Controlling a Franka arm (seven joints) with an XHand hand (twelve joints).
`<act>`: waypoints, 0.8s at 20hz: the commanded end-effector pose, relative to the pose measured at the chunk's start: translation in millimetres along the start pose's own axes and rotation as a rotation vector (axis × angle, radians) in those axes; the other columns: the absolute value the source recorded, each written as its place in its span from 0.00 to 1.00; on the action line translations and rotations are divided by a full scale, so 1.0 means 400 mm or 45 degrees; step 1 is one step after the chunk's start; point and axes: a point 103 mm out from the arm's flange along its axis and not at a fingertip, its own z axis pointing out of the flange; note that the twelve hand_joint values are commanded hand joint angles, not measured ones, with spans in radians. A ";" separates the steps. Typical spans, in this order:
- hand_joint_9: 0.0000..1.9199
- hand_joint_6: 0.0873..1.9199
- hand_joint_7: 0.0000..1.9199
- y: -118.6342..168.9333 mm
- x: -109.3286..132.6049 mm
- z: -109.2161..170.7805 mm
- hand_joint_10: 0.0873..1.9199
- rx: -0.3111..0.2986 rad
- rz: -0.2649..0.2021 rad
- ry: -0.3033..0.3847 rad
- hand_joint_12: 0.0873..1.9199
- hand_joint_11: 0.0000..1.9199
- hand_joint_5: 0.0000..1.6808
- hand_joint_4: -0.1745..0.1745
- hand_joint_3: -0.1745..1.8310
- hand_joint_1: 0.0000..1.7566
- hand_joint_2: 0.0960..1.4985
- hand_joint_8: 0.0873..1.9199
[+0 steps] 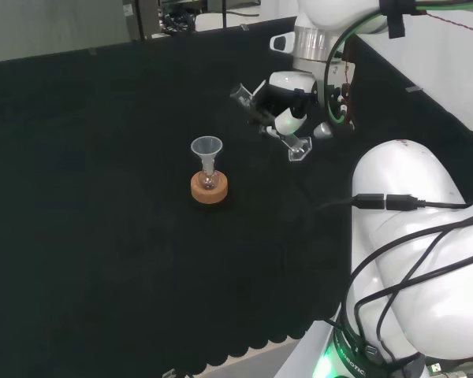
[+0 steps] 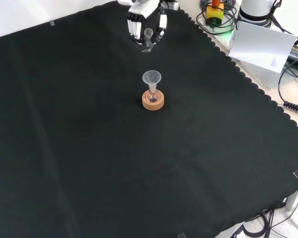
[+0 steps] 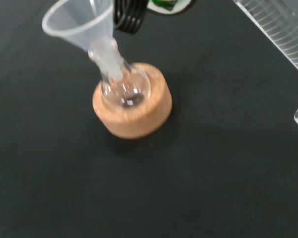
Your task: Pour the water from the graduated cylinder into the round-bottom flask.
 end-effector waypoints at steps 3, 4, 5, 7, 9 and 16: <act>0.69 0.22 0.55 -0.029 0.012 0.037 0.00 0.189 0.048 -0.114 0.41 0.58 0.57 0.46 0.38 0.70 0.60 0.20; 0.69 0.22 0.55 -0.027 0.012 0.041 0.00 0.208 0.053 -0.127 0.41 0.58 0.57 0.46 0.38 0.70 0.60 0.20; 0.69 0.22 0.55 -0.024 0.013 0.045 0.00 0.222 0.061 -0.144 0.41 0.58 0.57 0.46 0.38 0.70 0.60 0.20; 0.69 0.22 0.55 -0.017 0.013 0.052 0.00 0.259 0.076 -0.171 0.41 0.58 0.57 0.47 0.38 0.70 0.60 0.20; 0.69 0.22 0.55 -0.007 0.016 0.054 0.00 0.282 0.081 -0.200 0.41 0.58 0.57 0.47 0.38 0.70 0.60 0.20; 0.70 0.22 0.56 0.030 0.033 0.048 0.00 0.376 0.102 -0.324 0.41 0.59 0.58 0.48 0.38 0.70 0.60 0.20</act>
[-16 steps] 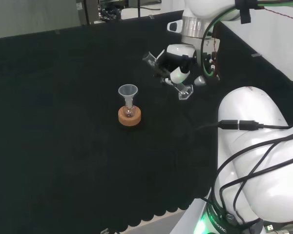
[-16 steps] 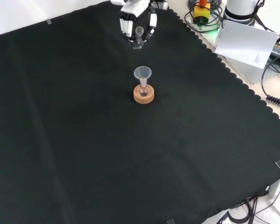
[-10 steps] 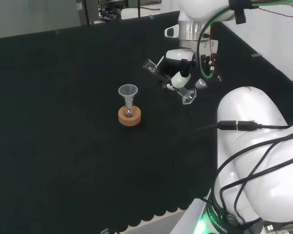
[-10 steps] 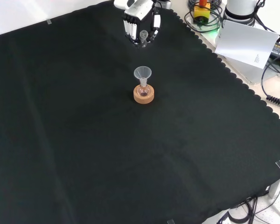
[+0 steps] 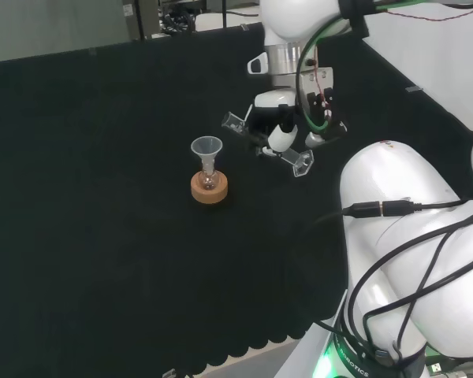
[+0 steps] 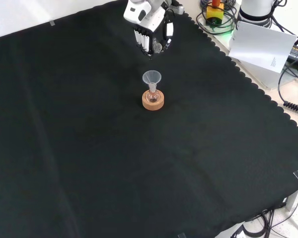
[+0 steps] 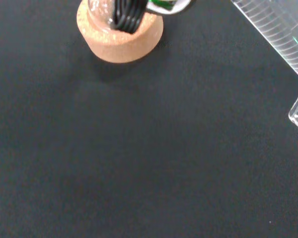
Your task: Pour the water from the graduated cylinder into the round-bottom flask.
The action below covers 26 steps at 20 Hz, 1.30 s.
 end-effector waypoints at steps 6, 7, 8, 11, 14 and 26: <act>0.70 0.22 0.56 0.029 -0.008 -0.032 0.00 0.176 0.119 -0.195 0.40 0.59 0.58 0.48 0.38 0.70 0.60 0.19; 0.70 0.22 0.56 0.029 -0.008 -0.035 0.00 0.185 0.126 -0.204 0.40 0.59 0.58 0.48 0.38 0.70 0.60 0.19; 0.70 0.22 0.56 0.029 -0.009 -0.037 0.00 0.193 0.134 -0.212 0.40 0.59 0.58 0.47 0.38 0.70 0.60 0.19; 0.70 0.22 0.56 0.030 -0.011 -0.045 0.00 0.218 0.151 -0.238 0.40 0.59 0.58 0.47 0.38 0.70 0.60 0.19; 0.70 0.22 0.56 0.031 -0.010 -0.052 0.00 0.244 0.166 -0.265 0.40 0.59 0.58 0.47 0.38 0.70 0.60 0.19; 0.70 0.22 0.57 0.046 -0.005 -0.075 0.00 0.316 0.209 -0.351 0.40 0.59 0.58 0.47 0.38 0.70 0.60 0.18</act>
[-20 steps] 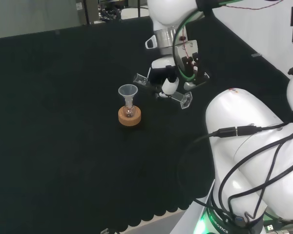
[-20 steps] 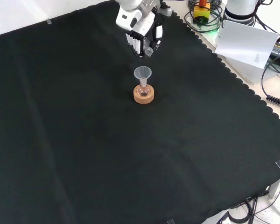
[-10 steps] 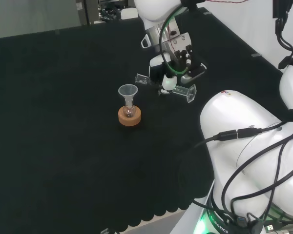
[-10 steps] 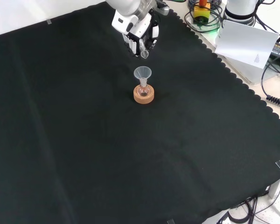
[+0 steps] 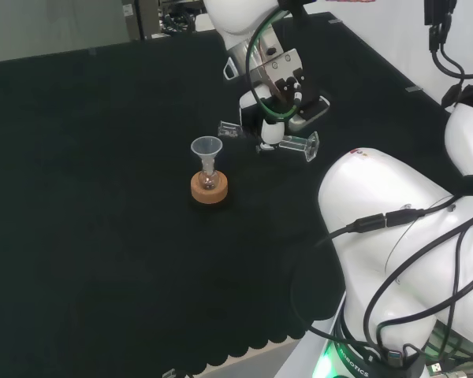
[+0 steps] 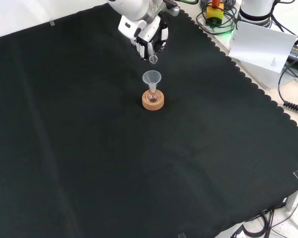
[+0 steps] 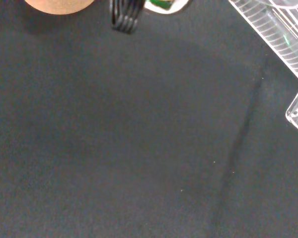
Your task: Pour the water from the graduated cylinder into the round-bottom flask.
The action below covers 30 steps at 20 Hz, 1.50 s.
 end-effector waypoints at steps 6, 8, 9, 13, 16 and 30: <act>0.71 0.22 0.57 0.005 -0.003 -0.021 0.00 0.056 0.052 -0.073 0.40 0.59 0.58 0.47 0.38 0.70 0.60 0.18; 0.71 0.22 0.57 0.004 0.001 -0.023 0.00 0.060 0.052 -0.089 0.40 0.59 0.58 0.47 0.38 0.70 0.60 0.18; 0.71 0.22 0.57 0.004 0.002 -0.024 0.00 0.064 0.054 -0.096 0.40 0.59 0.58 0.47 0.38 0.70 0.60 0.18; 0.71 0.22 0.57 0.002 0.006 -0.027 0.00 0.078 0.065 -0.119 0.40 0.59 0.58 0.48 0.38 0.71 0.60 0.18; 0.71 0.22 0.58 0.004 0.010 -0.026 0.00 0.090 0.072 -0.134 0.40 0.59 0.58 0.48 0.38 0.71 0.60 0.18; 0.71 0.21 0.58 0.025 0.033 -0.042 0.00 0.167 0.079 -0.178 0.40 0.59 0.59 0.48 0.38 0.71 0.59 0.17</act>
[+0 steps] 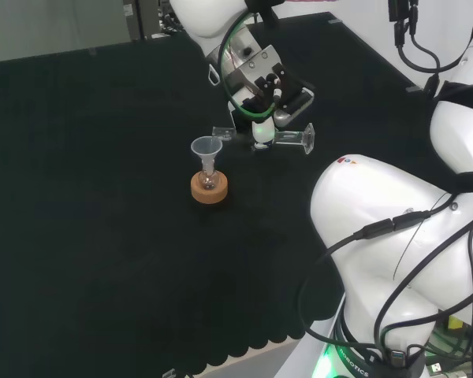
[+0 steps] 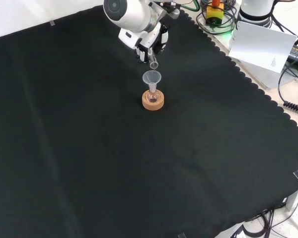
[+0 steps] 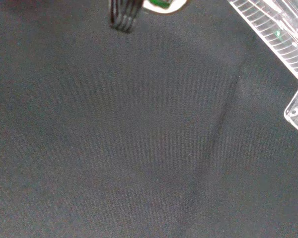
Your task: Pour the water from the graduated cylinder into the round-bottom flask.
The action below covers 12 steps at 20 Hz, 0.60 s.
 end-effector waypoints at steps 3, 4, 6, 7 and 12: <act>0.71 0.21 0.58 0.010 0.005 -0.011 0.00 0.074 0.027 -0.027 0.40 0.59 0.59 0.48 0.38 0.71 0.59 0.17; 0.71 0.21 0.58 0.011 0.007 -0.013 0.00 0.085 0.029 -0.029 0.40 0.59 0.59 0.48 0.38 0.71 0.59 0.17; 0.71 0.21 0.58 0.012 0.009 -0.016 0.00 0.100 0.046 -0.043 0.40 0.59 0.59 0.48 0.38 0.71 0.59 0.17; 0.71 0.21 0.58 0.013 0.010 -0.017 0.00 0.108 0.052 -0.045 0.40 0.59 0.59 0.48 0.38 0.71 0.59 0.17; 0.71 0.21 0.59 0.009 0.017 -0.028 0.00 0.108 0.069 -0.061 0.40 0.59 0.59 0.48 0.38 0.71 0.59 0.16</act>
